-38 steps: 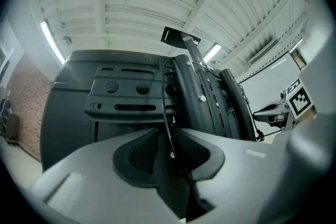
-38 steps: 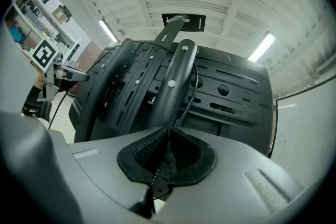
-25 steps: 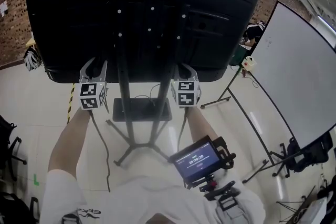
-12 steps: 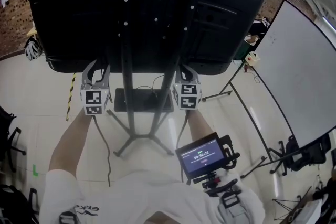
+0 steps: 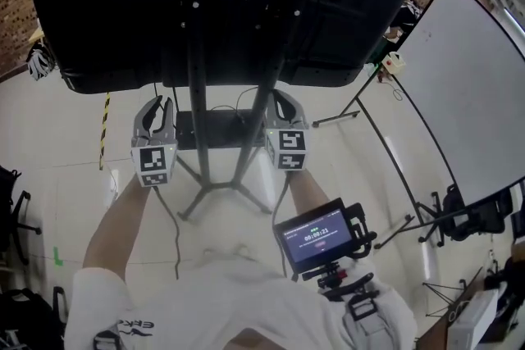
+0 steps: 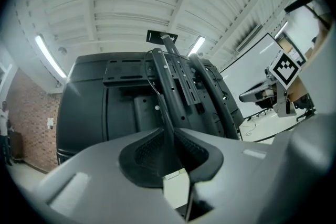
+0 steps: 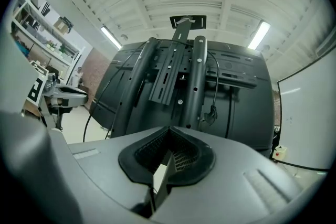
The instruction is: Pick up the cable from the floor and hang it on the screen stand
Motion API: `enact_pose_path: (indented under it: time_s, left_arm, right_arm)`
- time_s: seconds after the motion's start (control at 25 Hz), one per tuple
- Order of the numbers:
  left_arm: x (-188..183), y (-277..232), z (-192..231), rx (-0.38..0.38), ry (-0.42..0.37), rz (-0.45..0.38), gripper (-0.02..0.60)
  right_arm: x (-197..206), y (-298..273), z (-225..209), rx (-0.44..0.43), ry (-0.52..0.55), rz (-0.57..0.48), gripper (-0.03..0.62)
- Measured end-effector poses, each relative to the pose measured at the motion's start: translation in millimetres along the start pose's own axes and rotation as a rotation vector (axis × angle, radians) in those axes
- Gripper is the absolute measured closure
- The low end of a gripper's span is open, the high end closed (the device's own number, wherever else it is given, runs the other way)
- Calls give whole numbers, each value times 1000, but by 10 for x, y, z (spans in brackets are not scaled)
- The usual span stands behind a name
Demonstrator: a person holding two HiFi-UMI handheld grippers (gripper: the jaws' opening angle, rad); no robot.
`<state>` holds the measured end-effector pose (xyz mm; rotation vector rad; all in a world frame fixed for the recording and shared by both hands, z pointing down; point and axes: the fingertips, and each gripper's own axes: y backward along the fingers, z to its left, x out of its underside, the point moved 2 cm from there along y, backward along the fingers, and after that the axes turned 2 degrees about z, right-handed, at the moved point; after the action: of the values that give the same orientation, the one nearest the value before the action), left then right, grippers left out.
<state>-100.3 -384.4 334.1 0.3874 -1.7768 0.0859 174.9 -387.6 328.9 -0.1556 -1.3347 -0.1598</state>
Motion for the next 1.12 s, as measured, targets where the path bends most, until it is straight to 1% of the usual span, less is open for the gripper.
enact_pose_path:
  time_s: [0.12,0.24,0.36,0.52,0.64,0.76,0.96,1.12]
  left_arm:
    - [191,60,-140,51,60,21,525]
    - [261,140,-245,85,97,31,550]
    - [287,258,-330,99,116,40,568]
    - [323,377,-484,104,144,72,578]
    - [289,483,-620,100,140,80,578]
    - [258,654,-803,86,134,91,580]
    - [150,1012,-1215,64,61,110,580]
    - [131,1354,-1536,41,57,156,580]
  right_arm:
    - [85,115,45,19,-13,11,580]
    - [139,241,114,33,-28,14,580]
    - [192,341,202,27,-30,9,580]
    - [188,474,214,7,-51,-1,580]
    - [196,598,201,-18,-54,-7,580]
    - [298,807,185,-51,-54,5,580]
    - [508,1229,158,-116,-59,15,580]
    - [644,1640,148,-160,-85,36,581]
